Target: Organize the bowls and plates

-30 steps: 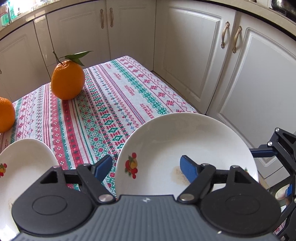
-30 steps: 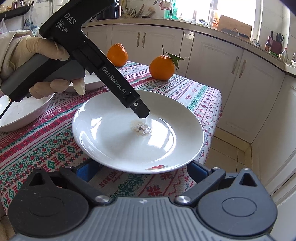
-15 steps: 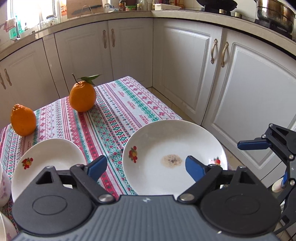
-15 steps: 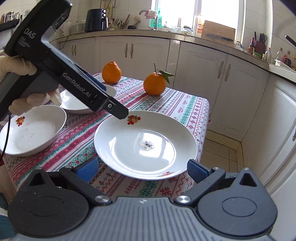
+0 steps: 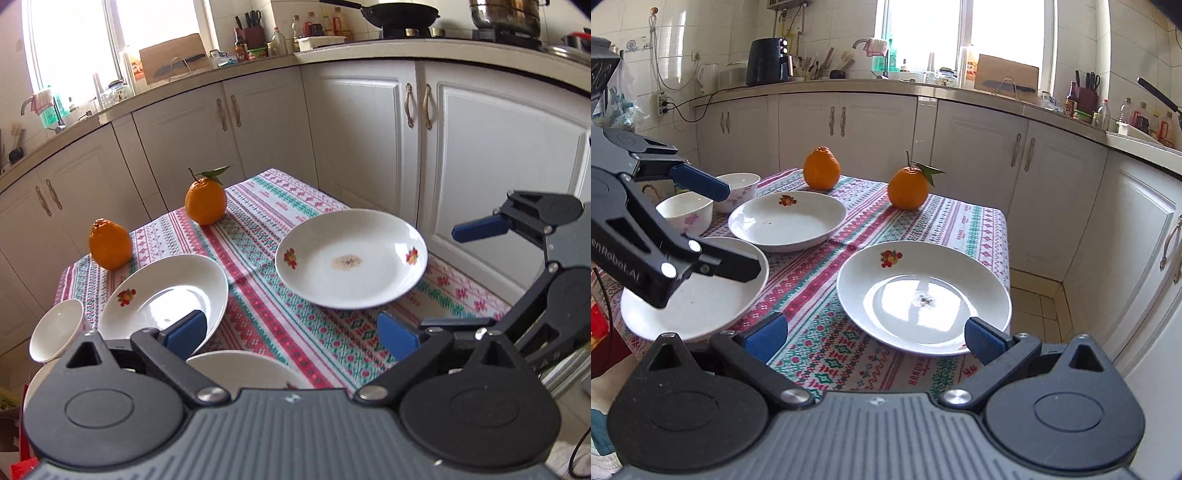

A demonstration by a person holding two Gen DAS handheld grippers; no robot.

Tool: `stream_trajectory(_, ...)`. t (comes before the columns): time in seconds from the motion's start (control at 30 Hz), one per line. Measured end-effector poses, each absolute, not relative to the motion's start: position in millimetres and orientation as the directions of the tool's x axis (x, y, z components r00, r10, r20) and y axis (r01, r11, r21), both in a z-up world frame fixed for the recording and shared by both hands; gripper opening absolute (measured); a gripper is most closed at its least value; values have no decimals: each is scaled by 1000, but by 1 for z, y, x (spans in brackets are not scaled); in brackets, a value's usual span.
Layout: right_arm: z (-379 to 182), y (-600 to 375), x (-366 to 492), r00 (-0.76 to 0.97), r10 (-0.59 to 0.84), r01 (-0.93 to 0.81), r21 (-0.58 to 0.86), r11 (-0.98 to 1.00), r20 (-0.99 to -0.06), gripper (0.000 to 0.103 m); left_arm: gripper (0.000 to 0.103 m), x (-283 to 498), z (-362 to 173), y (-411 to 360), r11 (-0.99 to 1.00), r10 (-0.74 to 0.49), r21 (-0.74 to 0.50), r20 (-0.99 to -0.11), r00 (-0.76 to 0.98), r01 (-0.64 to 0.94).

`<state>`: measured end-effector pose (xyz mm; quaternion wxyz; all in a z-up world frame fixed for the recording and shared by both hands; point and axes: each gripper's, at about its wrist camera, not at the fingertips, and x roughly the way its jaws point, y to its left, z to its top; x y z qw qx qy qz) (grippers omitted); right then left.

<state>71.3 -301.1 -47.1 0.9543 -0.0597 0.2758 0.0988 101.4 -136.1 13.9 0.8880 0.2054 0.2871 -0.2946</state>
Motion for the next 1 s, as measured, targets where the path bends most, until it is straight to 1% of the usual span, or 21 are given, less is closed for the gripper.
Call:
stream_trajectory(0.1, -51, -290, 67, 817, 194, -268, -60, 961, -543, 103, 99, 91, 7, -123, 743, -389, 210, -637, 665, 635)
stream_trajectory(0.27, -59, -272, 68, 785, 207, -305, -73, 949, -584, 103, 99, 85, 1, -92, 789, -377, 152, -646, 664, 596)
stream_trajectory(0.37, -61, -267, 70, 773, 214, -314, -67, 947, -597, 103, 99, 81, -1, -76, 801, -358, 155, -650, 670, 578)
stream_trajectory(0.57, -59, -260, 77, 759, 250, -340, -39, 940, -601, 103, 99, 67, -10, -48, 821, -323, 143, -682, 656, 553)
stream_trajectory(0.73, -59, -253, 86, 733, 311, -384, 11, 923, -605, 103, 99, 54, -20, -32, 844, -288, 135, -703, 650, 520)
stream_trajectory(1.0, -51, -234, 100, 690, 393, -482, 18, 876, -608, 103, 99, 48, -39, -23, 865, -231, 135, -748, 622, 483)
